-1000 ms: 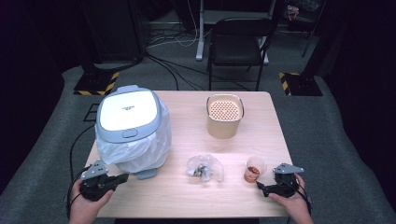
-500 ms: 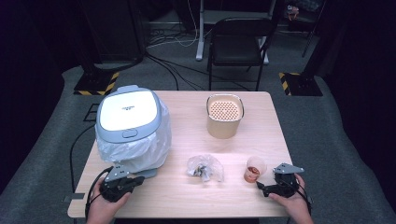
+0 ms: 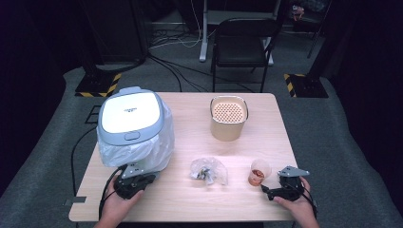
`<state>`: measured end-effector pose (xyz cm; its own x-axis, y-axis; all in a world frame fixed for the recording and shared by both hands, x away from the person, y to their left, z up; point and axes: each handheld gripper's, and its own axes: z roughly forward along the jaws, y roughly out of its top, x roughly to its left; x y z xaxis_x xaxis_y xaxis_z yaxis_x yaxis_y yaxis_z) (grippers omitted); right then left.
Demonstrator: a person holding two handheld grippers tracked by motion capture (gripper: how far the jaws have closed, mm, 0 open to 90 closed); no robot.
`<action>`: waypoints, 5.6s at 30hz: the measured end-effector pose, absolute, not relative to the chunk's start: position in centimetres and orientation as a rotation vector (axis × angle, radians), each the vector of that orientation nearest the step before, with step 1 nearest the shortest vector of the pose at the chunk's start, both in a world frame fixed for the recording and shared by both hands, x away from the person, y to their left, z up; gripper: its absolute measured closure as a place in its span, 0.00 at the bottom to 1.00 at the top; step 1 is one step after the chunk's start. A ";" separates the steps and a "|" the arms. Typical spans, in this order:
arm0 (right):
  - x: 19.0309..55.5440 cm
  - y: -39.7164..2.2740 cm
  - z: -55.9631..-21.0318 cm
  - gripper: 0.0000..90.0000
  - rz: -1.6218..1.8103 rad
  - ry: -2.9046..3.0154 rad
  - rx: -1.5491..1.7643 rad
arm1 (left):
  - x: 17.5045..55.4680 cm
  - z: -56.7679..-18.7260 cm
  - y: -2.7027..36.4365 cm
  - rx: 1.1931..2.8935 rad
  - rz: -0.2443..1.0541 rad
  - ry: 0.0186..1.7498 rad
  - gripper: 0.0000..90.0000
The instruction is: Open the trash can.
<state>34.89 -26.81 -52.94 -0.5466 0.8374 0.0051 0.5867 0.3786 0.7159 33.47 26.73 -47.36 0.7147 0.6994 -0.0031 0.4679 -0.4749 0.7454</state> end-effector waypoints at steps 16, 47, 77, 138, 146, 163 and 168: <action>34.9 -26.8 -52.9 0.02 0.968 2.283 1.237 | 34.2 -49.3 26.2 2.133 0.473 0.969 1.00; 34.1 -27.3 -51.5 0.38 0.981 2.298 1.165 | 33.9 -50.3 25.8 2.149 0.496 0.959 1.00; 32.2 -27.9 -47.5 0.45 0.928 2.268 1.159 | 34.8 -50.4 25.2 2.256 0.477 0.995 1.00; 32.0 -9.7 -43.8 0.25 1.059 2.429 0.953 | 34.7 -50.5 25.1 2.243 0.451 1.007 1.00; 33.4 -7.7 -44.6 0.22 1.065 2.446 0.927 | 34.7 -50.4 25.1 2.253 0.454 1.000 1.00; 35.8 -5.6 -45.7 0.25 1.068 2.448 0.935 | 34.8 -50.4 25.0 2.264 0.454 0.998 1.00; 36.6 -5.3 -45.8 0.21 1.066 2.434 0.954 | 34.7 -50.4 25.0 2.263 0.451 1.003 1.00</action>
<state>36.56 -5.27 -45.77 -0.7273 0.6860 -0.0214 0.4496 0.4998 0.7403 34.72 25.04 -50.38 0.6542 0.7541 0.0583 0.5443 -0.5229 0.6560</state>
